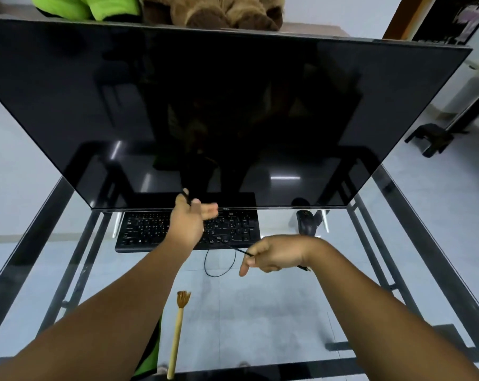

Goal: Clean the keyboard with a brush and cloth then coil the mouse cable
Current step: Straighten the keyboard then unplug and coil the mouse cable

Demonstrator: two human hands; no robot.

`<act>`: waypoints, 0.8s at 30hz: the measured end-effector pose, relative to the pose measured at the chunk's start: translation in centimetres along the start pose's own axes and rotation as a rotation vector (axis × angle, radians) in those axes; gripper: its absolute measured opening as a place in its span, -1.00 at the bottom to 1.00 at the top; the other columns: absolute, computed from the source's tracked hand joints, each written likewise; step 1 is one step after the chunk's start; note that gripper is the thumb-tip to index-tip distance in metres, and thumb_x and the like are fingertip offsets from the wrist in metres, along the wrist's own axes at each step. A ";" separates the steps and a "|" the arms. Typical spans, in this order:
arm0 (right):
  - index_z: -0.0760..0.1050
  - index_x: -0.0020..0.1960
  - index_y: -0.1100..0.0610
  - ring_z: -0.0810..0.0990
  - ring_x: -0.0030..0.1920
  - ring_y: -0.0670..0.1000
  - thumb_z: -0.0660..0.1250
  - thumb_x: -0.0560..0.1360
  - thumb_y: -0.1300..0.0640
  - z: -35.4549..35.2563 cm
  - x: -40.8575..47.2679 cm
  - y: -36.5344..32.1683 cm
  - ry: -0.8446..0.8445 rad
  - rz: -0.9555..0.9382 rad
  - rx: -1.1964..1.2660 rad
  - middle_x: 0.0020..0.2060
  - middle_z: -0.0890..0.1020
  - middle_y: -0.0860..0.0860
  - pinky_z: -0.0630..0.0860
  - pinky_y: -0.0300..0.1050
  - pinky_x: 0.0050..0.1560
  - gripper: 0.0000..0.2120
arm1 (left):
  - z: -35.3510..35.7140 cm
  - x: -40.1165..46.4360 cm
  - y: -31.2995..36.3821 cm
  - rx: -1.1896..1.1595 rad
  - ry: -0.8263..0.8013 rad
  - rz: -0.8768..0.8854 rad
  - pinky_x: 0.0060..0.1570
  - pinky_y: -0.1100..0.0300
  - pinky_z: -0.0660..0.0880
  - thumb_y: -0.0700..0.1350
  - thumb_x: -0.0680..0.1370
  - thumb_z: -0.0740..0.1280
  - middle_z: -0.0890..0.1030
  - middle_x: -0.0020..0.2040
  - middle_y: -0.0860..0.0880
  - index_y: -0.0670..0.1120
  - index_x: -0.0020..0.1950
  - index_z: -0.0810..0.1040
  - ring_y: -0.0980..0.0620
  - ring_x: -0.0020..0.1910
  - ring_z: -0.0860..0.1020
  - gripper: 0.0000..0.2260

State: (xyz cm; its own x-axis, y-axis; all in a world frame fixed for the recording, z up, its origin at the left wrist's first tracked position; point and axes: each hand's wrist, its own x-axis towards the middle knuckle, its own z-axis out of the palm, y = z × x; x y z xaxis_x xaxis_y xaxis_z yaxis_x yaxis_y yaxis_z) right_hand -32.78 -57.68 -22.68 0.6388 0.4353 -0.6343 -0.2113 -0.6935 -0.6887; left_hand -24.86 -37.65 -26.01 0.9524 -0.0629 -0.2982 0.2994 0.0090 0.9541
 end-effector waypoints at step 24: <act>0.58 -0.02 0.17 0.65 -0.38 -0.02 0.43 0.49 0.26 -3.6 1.8 0.9 0.909 -0.258 0.420 -0.26 0.66 0.21 0.57 -0.18 -0.30 -0.92 | 1.5 -3.6 0.5 -0.440 -0.600 -0.311 -0.18 0.20 0.37 0.01 0.67 0.08 0.30 -0.32 -0.01 -0.07 -0.25 0.38 0.05 -0.32 0.29 -0.67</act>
State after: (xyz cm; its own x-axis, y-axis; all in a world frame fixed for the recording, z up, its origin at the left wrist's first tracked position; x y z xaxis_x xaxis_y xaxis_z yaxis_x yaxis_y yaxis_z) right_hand -29.12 -59.61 -23.20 0.9822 -0.1765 -0.0651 -0.1180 -0.3085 -0.9439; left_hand -28.23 -38.92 -24.38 0.6656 -0.6517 -0.3636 0.6602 0.2871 0.6940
